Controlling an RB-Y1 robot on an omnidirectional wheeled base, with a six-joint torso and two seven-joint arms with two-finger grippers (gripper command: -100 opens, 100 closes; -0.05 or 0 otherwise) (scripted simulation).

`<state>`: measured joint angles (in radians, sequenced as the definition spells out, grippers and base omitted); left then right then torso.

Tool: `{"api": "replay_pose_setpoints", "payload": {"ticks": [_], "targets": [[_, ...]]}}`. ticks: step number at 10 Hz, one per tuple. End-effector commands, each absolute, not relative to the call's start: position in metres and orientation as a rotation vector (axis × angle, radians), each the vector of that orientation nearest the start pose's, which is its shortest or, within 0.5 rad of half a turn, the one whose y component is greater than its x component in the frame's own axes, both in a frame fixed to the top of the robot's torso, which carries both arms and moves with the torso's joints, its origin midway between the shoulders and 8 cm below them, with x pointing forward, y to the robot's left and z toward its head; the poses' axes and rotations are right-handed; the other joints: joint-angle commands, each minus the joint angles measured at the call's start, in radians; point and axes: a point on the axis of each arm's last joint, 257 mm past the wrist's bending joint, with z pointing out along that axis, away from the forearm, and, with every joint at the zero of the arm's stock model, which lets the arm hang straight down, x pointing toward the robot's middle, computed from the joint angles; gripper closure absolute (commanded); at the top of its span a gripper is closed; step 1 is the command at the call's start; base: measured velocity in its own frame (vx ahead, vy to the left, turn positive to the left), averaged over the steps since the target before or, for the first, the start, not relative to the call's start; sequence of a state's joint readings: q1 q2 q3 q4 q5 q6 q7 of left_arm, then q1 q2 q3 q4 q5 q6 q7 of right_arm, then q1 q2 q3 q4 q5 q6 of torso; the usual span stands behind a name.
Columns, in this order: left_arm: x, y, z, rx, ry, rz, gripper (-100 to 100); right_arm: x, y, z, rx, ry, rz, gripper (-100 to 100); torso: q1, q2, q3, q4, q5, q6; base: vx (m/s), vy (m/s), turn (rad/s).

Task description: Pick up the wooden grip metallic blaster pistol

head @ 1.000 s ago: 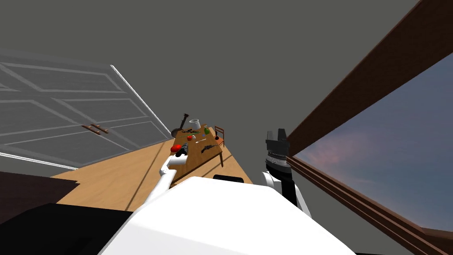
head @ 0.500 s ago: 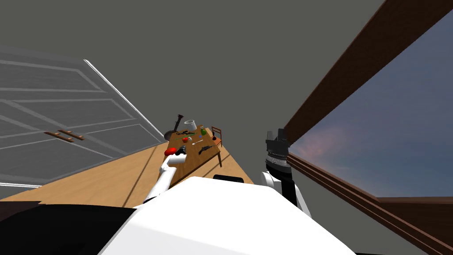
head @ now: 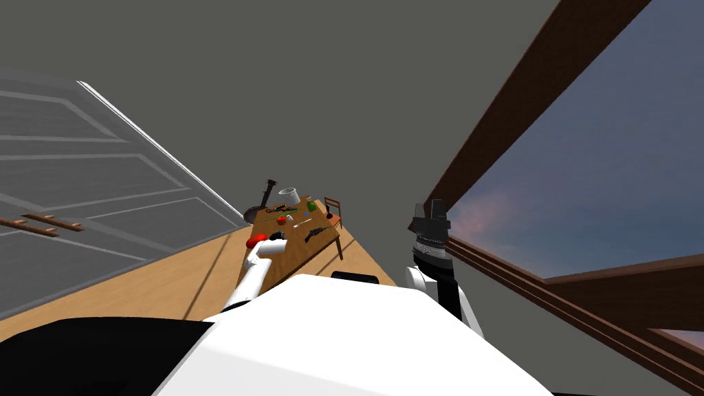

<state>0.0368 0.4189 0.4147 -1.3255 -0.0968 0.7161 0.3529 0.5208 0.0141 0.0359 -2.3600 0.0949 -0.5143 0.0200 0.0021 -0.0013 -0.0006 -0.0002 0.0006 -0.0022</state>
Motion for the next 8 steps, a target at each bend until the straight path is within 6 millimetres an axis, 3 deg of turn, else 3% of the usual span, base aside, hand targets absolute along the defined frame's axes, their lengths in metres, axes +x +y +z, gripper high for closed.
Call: {"api": "replay_pose_setpoints", "payload": {"ticks": [1, 4, 8], "targets": [[0.347, 0.640, -0.391, -2.083, 1.015, -0.142, -100, 0.326, -0.256, 0.055, 0.545, 0.607, 1.267, 0, 0.000, 0.000, 0.000, 0.000, 0.000, 0.000, -0.021, -0.003, -0.306], [0.316, 0.648, -0.418, -2.211, 0.966, -0.043, -100, 0.326, -0.256, 0.055, 0.545, 0.607, 1.267, 0, 0.000, 0.000, 0.000, 0.000, 0.000, 0.001, -0.019, 0.008, -0.229], [0.286, 0.654, -0.435, -2.371, 0.853, 0.052, -100, 0.326, -0.256, 0.055, 0.545, 0.607, 1.267, 0, 0.000, 0.000, 0.000, 0.000, 0.000, 0.000, -0.011, 0.004, -0.182]]}}
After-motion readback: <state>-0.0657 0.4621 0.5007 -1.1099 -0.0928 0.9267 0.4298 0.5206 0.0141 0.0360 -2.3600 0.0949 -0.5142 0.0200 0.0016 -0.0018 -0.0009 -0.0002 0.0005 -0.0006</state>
